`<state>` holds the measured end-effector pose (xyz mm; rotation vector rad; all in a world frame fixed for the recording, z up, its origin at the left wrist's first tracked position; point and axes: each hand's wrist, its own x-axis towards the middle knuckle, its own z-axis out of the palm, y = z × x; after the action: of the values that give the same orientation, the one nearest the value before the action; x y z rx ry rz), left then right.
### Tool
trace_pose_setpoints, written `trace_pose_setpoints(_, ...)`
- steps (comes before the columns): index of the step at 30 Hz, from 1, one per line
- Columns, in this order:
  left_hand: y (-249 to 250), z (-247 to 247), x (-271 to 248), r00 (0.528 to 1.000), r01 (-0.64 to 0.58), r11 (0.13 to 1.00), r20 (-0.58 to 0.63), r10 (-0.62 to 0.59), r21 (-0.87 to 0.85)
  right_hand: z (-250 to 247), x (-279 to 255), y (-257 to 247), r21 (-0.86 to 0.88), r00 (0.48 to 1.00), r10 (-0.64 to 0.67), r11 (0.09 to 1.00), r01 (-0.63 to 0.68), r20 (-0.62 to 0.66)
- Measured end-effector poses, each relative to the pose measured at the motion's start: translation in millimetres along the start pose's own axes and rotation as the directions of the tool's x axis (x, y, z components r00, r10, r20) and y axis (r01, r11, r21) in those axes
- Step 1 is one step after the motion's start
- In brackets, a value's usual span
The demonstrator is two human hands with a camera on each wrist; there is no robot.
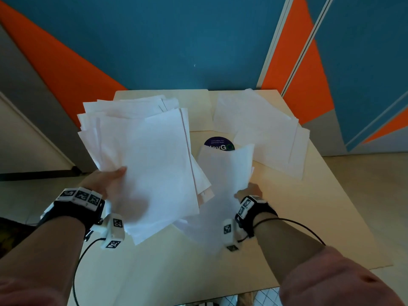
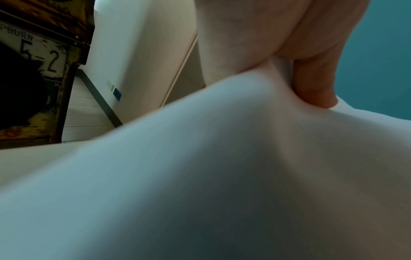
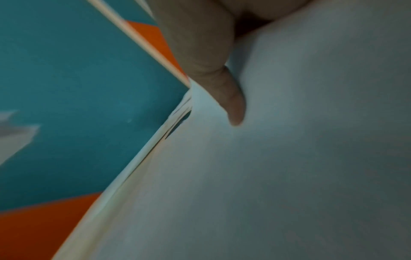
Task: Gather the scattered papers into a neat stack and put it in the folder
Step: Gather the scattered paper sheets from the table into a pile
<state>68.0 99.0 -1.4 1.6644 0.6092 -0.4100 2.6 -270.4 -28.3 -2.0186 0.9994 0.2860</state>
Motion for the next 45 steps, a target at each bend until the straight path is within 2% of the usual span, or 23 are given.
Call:
trace_pose_setpoints(4,-2,0,10,0.999,0.029,1.0,-0.021,-0.03,-0.008,-37,10,-20,0.032,0.975,-0.223,0.974,0.222,0.004)
trace_pose_setpoints(8,6,16,9,0.999,-0.011,1.0,-0.046,0.011,0.003,-109,14,-46,0.103,0.93,-0.356,0.926,0.364,-0.089)
trace_pose_setpoints(12,11,38,13,0.996,-0.057,0.996,-0.065,0.061,0.067,-172,22,-55,0.163,0.926,-0.349,0.915,0.37,-0.145)
trace_pose_setpoints(15,19,61,14,0.997,-0.081,0.994,-0.008,0.081,0.074,-192,31,-60,0.301,0.944,-0.317,0.894,0.331,-0.096)
trace_pose_setpoints(20,43,120,-3,0.995,-0.078,0.996,0.067,0.075,0.038,-179,45,-77,0.362,0.931,-0.356,0.881,0.305,0.082)
trace_pose_setpoints(25,55,168,-11,0.978,-0.056,0.998,0.199,0.058,-0.016,-149,67,-84,0.346,0.911,-0.304,0.917,0.199,0.28)
trace_pose_setpoints(27,60,183,-14,0.965,-0.053,0.998,0.253,0.062,-0.04,-138,78,-81,0.364,0.88,-0.315,0.914,0.18,0.357)
trace_pose_setpoints(29,63,202,-15,0.952,-0.081,0.994,0.291,0.098,-0.07,-132,89,-78,0.353,0.826,-0.313,0.923,0.15,0.469)
trace_pose_setpoints(31,68,220,-18,0.951,-0.087,0.991,0.289,0.114,-0.103,-128,99,-75,0.315,0.784,-0.291,0.94,0.129,0.548)
trace_pose_setpoints(36,75,239,-14,0.952,-0.003,0.953,0.29,0.095,-0.301,-124,133,-73,0.315,0.823,-0.304,0.935,0.162,0.48)
trace_pose_setpoints(38,74,244,-16,0.948,-0.05,0.972,0.295,0.118,-0.229,-124,141,-75,0.337,0.818,-0.351,0.919,0.206,0.456)
trace_pose_setpoints(40,68,247,-8,0.966,-0.07,0.989,0.24,0.1,-0.131,-123,147,-76,0.367,0.799,-0.397,0.899,0.24,0.451)
trace_pose_setpoints(45,68,253,-2,0.989,-0.103,0.986,0.089,0.115,-0.127,-126,155,-80,0.436,0.752,-0.444,0.87,0.231,0.487)
